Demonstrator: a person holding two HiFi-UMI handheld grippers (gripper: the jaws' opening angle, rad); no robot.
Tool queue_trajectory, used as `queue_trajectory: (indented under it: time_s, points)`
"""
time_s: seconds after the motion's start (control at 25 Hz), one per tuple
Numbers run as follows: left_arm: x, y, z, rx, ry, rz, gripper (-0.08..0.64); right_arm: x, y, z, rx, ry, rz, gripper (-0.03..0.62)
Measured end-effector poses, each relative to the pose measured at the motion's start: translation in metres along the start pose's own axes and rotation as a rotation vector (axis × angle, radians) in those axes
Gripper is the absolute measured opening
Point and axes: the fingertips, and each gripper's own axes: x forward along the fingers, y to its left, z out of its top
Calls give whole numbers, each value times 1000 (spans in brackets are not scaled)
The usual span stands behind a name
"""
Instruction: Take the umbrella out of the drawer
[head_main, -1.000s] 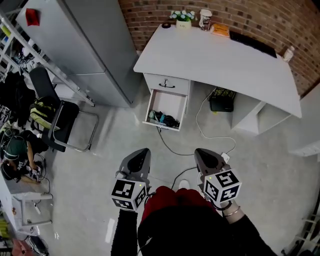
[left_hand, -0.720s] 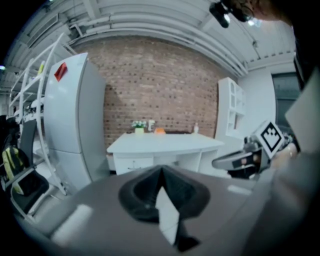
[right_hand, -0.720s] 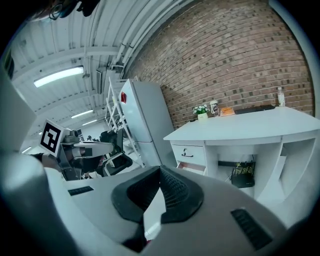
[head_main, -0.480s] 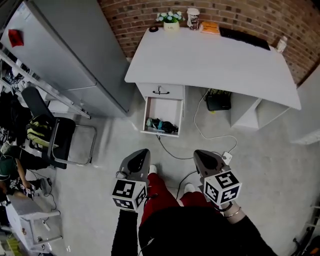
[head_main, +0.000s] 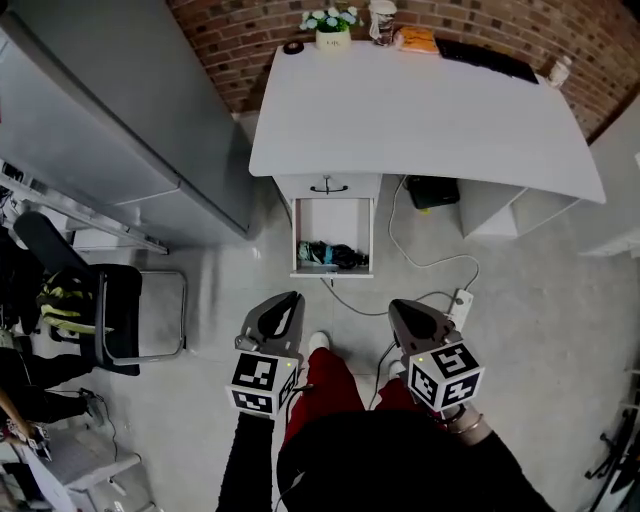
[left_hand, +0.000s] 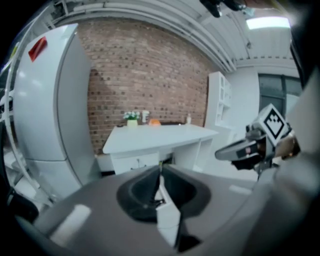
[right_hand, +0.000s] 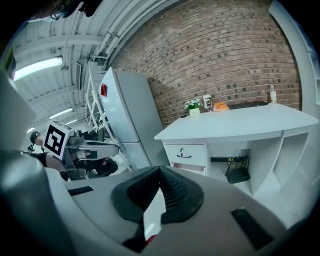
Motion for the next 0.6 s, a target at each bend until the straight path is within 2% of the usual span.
queue_trajectory:
  time_s: [0.2, 0.48, 0.6]
  points:
    - [12, 48, -5, 16, 30, -68, 29, 38, 29, 14, 13, 5, -43, -2]
    - [30, 80, -22, 75, 71, -192, 55, 65, 48, 6, 73, 12, -133, -2]
    - [38, 91, -32, 47, 85, -244, 58, 71, 55, 3, 92, 18, -168, -2]
